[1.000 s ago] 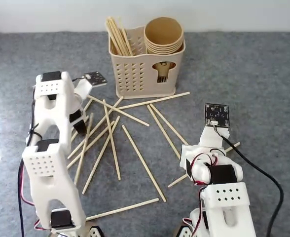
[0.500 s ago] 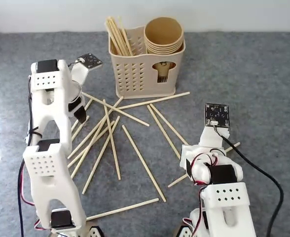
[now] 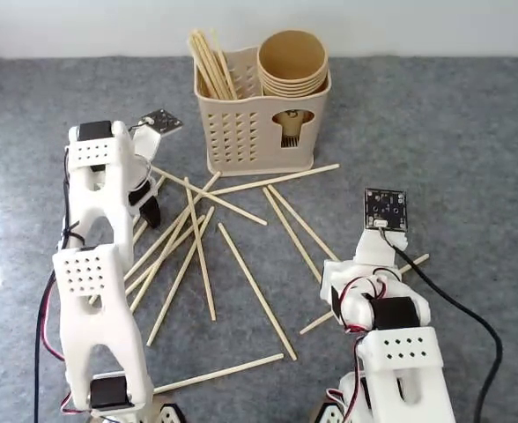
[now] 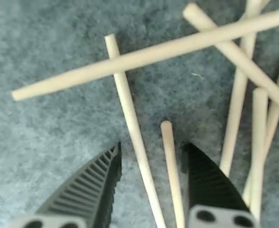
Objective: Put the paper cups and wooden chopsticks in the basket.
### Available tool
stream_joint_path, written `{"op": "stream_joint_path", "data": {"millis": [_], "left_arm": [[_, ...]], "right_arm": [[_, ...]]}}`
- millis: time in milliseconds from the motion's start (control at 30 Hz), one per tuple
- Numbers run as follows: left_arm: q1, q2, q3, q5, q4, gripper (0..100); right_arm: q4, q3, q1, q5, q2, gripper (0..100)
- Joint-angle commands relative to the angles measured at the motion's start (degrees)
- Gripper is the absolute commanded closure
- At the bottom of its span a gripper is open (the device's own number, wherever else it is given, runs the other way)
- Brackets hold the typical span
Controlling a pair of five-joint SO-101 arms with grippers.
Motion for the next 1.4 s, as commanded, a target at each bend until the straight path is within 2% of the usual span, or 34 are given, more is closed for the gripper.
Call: {"op": "stream_joint_path", "data": {"millis": [0, 233, 533, 833, 1067, 1367], "left_arm": [[-1.05, 4.04, -7.60, 0.35, 3.08, 82], [-0.79, 5.63, -9.71, 0.35, 3.78, 99], [-1.32, -1.67, -7.96, 0.70, 3.78, 99], [-0.70, -25.32, 10.77, 0.70, 3.60, 99], [0.53, -43.08, 14.20, 0.79, 3.60, 99], [8.44, -53.80, 13.76, 10.02, 1.67, 99]], "right_arm": [[-1.10, -0.44, 0.13, 0.62, -0.92, 99.1], [-1.10, -0.44, 0.13, 0.62, -0.92, 99.1], [-1.10, -0.44, 0.13, 0.62, -0.92, 99.1], [-1.10, -0.35, 0.13, 0.62, -0.92, 99.1], [-1.10, -0.35, 0.13, 0.53, -0.92, 99.1], [-1.10, -0.18, 0.13, 0.44, -0.92, 99.1]]}}
